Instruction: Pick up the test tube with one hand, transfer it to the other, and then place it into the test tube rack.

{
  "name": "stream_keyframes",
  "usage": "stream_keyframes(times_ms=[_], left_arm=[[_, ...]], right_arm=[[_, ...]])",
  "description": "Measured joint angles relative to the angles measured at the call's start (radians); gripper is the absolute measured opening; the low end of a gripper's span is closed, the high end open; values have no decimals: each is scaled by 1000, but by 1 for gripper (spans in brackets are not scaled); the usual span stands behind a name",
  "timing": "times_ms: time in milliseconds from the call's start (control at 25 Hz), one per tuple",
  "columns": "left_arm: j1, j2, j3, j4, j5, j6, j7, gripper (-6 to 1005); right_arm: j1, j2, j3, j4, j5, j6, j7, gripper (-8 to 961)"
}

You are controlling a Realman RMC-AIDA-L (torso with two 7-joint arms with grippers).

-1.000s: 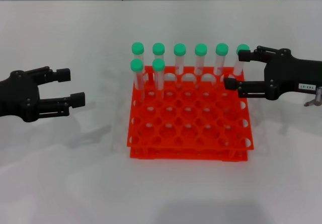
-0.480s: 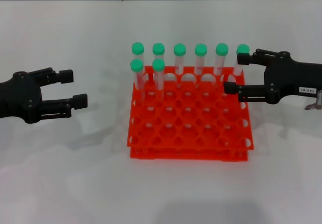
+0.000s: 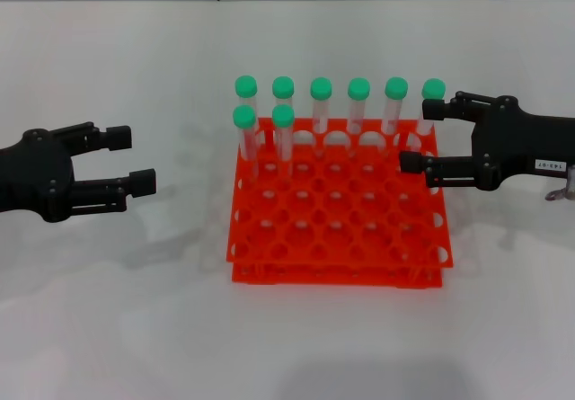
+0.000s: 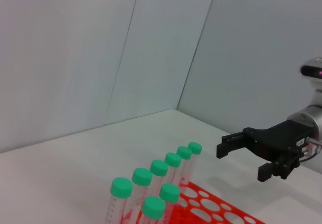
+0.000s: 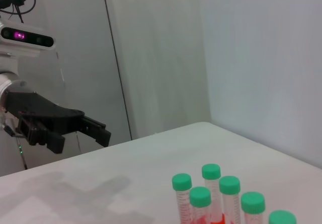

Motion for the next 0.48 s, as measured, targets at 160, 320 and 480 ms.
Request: stream_keyframes(times_ms=[160, 320, 480], left_arm=[[0, 1, 0, 1, 0, 0, 0, 866], [0, 1, 0, 1, 0, 0, 1, 866], [0, 1, 0, -1, 0, -1, 4, 866]], right_arm=[[0, 0, 0, 0, -2, -1, 0, 863], [0, 3, 0, 0, -12, -1, 0, 863], [1, 4, 0, -1, -13, -1, 0, 863]])
